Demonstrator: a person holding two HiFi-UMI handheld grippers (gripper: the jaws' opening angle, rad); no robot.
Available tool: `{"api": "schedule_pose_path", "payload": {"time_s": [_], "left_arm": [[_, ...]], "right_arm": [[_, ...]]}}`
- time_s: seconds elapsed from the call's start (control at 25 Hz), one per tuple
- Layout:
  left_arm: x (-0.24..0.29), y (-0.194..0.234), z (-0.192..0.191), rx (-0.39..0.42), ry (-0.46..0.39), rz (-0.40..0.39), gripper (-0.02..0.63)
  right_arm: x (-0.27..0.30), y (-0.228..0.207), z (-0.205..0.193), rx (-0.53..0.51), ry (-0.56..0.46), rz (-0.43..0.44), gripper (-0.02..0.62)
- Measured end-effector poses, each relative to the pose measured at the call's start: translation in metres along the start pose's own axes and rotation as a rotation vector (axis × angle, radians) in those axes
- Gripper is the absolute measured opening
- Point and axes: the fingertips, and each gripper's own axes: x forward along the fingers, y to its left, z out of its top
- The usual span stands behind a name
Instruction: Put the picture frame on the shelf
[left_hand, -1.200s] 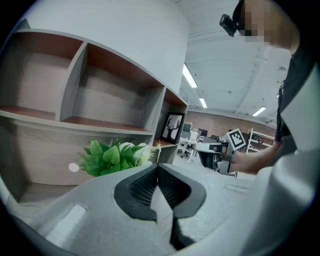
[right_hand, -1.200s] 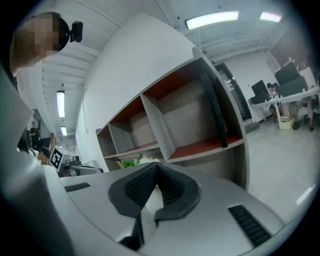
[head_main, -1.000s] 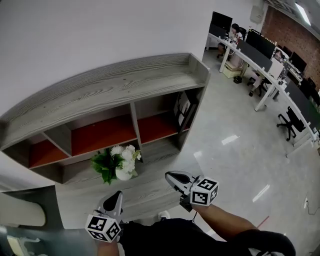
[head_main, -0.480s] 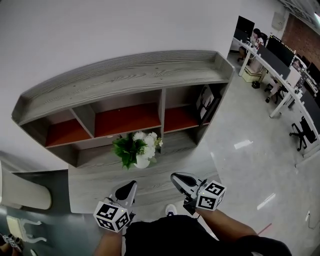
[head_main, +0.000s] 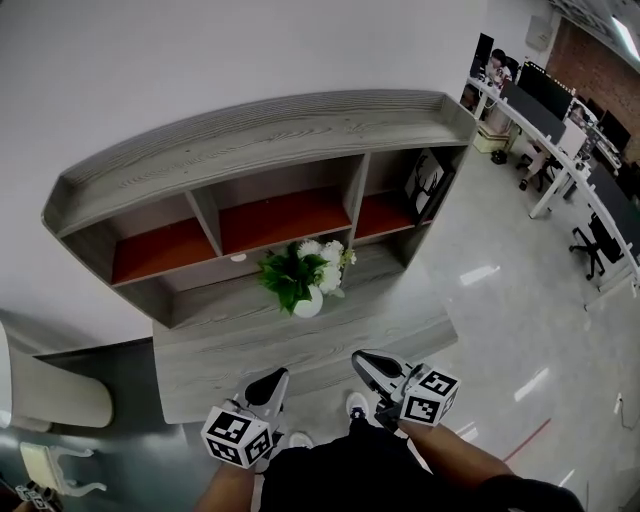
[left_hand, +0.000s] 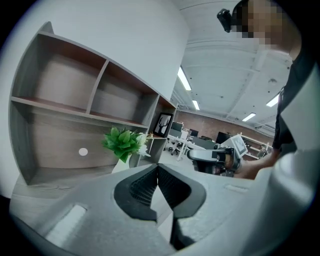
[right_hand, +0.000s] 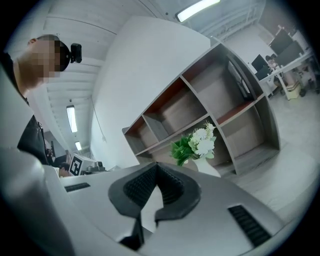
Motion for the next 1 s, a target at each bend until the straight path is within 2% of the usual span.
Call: {"api": "schedule_pose_path", "payload": {"time_s": [0.28,0.48,0.68,1.0], "left_arm": [[-0.031,0.006,0.001,0.038,-0.016,-0.069,0.009],[-0.039,-0.007,-0.010,0.052,0.004,-0.124,0.010],[-0.046,-0.025,-0.009,0.070,0.000,-0.161,0.009],[-0.034,-0.038,-0.003,0.049,-0.024,-0.133,0.009]], "right_arm": [[-0.020,0.031,-0.018,-0.033,-0.044,-0.123,0.015],[-0.038,0.048,-0.033,0.000,-0.092,-0.193,0.015],[-0.051,0.050,-0.034,-0.034,-0.082,-0.222,0.015],[-0.064,0.044,-0.027,-0.127,-0.011,-0.230,0.015]]}}
